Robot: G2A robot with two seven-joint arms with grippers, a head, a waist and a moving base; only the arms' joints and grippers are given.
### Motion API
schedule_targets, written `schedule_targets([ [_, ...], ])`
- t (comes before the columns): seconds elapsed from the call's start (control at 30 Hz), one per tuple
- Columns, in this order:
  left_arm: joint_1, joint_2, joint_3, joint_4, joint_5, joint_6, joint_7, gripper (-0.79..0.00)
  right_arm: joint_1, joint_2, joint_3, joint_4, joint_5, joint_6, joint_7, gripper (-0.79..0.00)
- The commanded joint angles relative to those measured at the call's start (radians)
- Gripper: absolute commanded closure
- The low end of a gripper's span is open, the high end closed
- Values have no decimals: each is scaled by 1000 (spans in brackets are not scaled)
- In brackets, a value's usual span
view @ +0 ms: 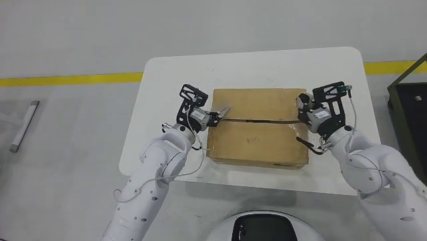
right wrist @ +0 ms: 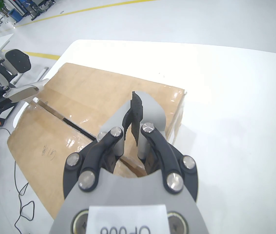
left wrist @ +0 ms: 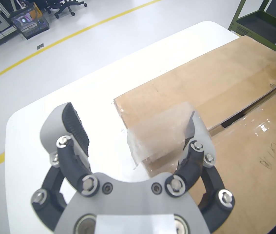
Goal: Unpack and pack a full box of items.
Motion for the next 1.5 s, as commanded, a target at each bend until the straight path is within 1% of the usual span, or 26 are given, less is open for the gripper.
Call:
schedule_targets([
  [0.0,-11,-5,15,5,2,-5,-2,-785,-11,2,34,-8,7,4,-1,0],
  [0.23,-44,-26,73,3,-5,-21,-6,-785,-66,8,149,-31,40,14,-6,0],
  [0.47,-76,-49,137,2,2,-36,-8,-785,-135,11,240,-52,73,4,-21,0],
  [0.9,-137,-107,282,20,16,-19,-16,-785,-240,14,384,-48,153,-52,-57,0],
  [1.0,-148,-121,306,10,15,-10,-17,-785,-260,14,407,-47,172,-66,-62,0],
  [1.13,-151,-130,299,-20,13,4,-25,-785,-276,14,423,-44,188,-80,-67,0],
  [1.23,-141,-128,273,-49,31,19,-38,-785,-278,14,427,-41,195,-89,-65,0],
  [1.3,-127,-123,243,-67,53,35,-56,-785,-274,15,425,-40,196,-97,-61,0],
  [1.37,-109,-116,202,-84,77,57,-91,-785,-261,16,418,-33,193,-104,-58,0],
  [1.47,-76,-104,141,-108,103,90,-204,-785,-240,17,408,-23,185,-110,-53,0],
])
